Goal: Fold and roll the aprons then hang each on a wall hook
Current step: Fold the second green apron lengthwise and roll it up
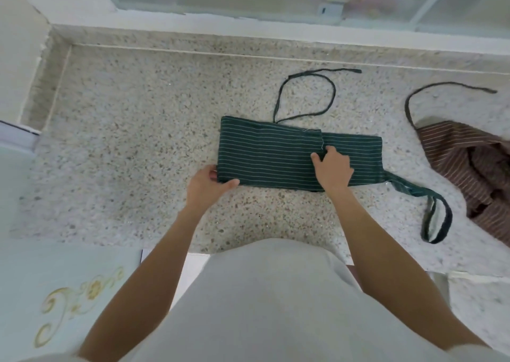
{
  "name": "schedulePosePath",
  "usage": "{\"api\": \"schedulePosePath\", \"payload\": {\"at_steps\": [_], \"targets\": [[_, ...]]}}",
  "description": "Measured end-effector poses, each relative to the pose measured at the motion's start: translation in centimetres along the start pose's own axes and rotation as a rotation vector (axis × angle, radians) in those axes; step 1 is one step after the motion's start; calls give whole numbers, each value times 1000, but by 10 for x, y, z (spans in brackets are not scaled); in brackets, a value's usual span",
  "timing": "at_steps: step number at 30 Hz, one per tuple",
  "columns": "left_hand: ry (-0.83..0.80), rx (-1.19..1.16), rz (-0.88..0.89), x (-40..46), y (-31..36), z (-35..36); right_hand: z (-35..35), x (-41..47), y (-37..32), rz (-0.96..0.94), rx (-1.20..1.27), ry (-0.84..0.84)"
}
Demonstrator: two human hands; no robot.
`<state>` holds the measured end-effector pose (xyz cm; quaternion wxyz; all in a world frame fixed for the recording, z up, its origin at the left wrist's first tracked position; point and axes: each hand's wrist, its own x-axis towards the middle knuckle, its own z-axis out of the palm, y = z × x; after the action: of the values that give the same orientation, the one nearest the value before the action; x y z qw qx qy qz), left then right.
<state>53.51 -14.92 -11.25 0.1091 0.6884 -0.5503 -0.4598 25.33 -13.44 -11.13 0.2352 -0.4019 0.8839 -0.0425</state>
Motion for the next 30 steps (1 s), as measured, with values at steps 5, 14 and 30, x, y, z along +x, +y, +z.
{"api": "schedulePosePath", "payload": {"at_steps": [5,14,30], "targets": [[37,-157,176,-1,14,12,1,8,-5,110,39,-50],[116,207,487,10,11,35,-22,3,17,95,279,105],[-26,668,770,21,1,39,-40,7,106,72,426,423]]}}
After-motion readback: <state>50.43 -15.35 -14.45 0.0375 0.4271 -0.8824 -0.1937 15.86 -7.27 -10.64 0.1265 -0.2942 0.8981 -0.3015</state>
